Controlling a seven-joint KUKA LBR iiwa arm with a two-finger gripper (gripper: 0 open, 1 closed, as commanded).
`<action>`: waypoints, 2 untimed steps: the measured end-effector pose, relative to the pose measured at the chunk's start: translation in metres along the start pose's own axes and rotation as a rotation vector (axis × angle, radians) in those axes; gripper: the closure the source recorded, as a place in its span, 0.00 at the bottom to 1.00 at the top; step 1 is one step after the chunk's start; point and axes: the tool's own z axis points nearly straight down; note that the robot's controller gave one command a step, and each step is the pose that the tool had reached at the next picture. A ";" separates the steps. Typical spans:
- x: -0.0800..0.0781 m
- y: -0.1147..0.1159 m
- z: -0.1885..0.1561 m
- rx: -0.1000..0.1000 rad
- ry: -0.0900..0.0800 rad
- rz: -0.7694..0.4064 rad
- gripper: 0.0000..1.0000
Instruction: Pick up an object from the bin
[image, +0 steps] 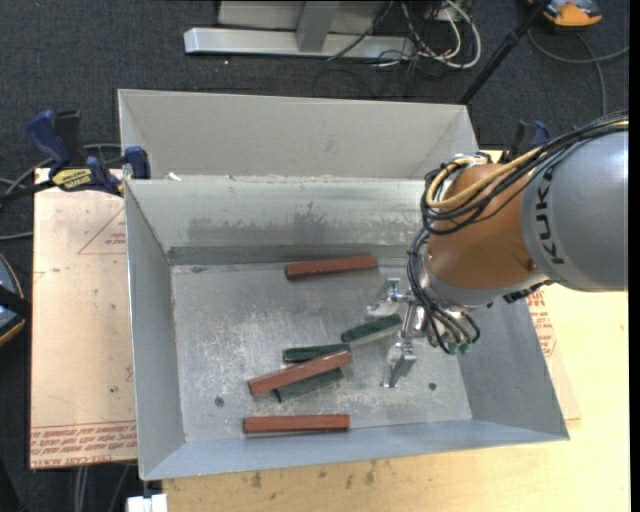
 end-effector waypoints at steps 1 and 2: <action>-0.012 -0.013 0.029 0.001 0.004 -0.093 0.00; -0.047 0.058 0.047 0.000 -0.008 0.056 1.00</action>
Offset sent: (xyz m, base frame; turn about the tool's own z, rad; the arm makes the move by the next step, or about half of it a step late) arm 0.0404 0.0574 -0.0548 0.0572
